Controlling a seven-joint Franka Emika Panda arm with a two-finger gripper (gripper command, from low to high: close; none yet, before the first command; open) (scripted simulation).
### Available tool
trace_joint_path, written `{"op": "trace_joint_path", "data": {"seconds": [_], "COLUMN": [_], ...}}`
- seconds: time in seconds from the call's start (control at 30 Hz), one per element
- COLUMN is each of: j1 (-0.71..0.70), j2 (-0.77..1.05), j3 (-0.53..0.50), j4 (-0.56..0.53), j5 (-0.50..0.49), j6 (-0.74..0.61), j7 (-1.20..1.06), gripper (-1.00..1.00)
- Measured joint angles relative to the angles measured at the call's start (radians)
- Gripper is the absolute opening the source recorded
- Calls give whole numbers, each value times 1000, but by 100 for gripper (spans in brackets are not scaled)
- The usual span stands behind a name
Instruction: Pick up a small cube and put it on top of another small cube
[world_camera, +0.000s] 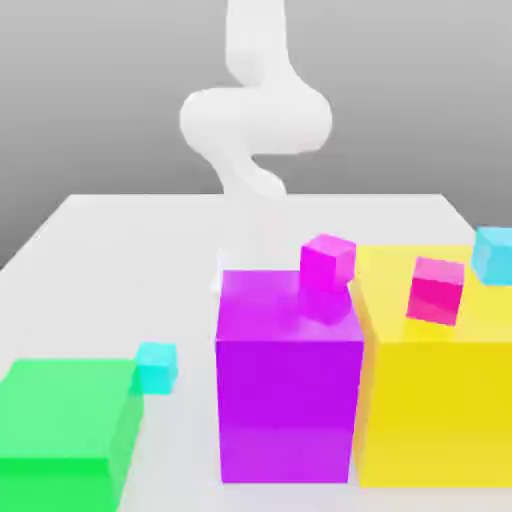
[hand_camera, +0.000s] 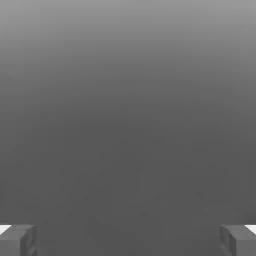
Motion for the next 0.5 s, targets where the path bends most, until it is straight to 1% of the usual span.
{"op": "trace_joint_path", "data": {"seconds": [0.27, 0.5], "j1": [-90, -179], "j2": [220, 438], "j3": [-96, -226], "j4": [-262, -516], "j5": [-89, -140], "j6": [196, 390], "j7": [-87, -202], "gripper": [0, 0]}}
